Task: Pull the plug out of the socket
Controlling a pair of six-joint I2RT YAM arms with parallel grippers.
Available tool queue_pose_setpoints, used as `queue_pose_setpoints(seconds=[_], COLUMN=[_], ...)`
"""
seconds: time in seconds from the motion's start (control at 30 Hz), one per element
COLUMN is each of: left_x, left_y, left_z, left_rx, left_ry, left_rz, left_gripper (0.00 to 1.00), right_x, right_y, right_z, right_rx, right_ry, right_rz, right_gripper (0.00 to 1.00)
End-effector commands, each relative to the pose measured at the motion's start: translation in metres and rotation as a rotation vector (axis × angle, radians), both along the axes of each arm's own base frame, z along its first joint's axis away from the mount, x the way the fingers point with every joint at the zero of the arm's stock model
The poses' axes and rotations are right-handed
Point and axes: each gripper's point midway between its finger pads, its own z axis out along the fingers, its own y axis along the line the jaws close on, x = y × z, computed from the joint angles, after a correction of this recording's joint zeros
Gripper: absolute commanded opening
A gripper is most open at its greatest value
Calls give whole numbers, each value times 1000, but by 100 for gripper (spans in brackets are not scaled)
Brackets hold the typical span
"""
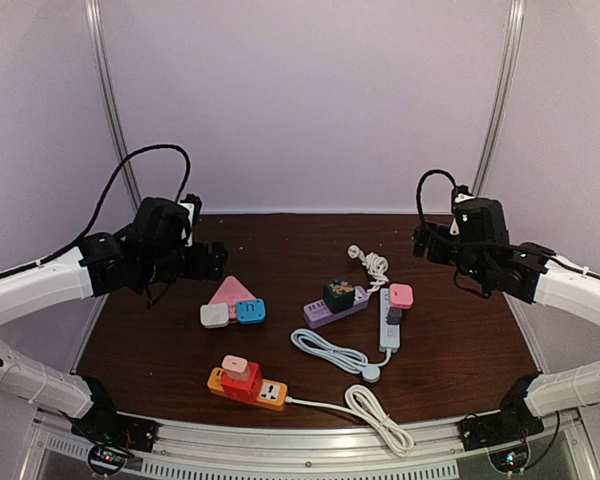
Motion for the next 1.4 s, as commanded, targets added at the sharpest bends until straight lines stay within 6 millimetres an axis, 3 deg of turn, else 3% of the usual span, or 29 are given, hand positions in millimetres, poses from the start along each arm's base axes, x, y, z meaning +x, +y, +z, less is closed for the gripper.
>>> queue_pose_setpoints(seconds=[0.0,0.4,0.8,0.87,1.0,1.17,1.37], left_x=[1,-7,-22,-25,-29,-30,-22], left_y=[-6,-11,-28,-33,-51,-85,-134], left_z=[5,-9,-40,-46,-55,-58,-57], left_rx=[-16,-59,-179,-210,-239,-273,-393], left_ry=[-13,40,150,164,194,228,273], left_rz=[-23,-44,-95,-108,-144,-185,-235], left_gripper=[98,98,98,98,98,98,98], right_x=[-2,-14,-62,-61,-47,-35,-25], right_y=[1,38,115,121,145,167,175], right_z=[-2,-31,-80,-84,-81,-100,-114], right_rx=[-25,-32,-105,-116,-125,-161,-202], right_ry=[29,122,279,288,293,345,375], right_rz=[28,207,470,470,507,538,530], right_gripper=[100,100,99,99,95,91,86])
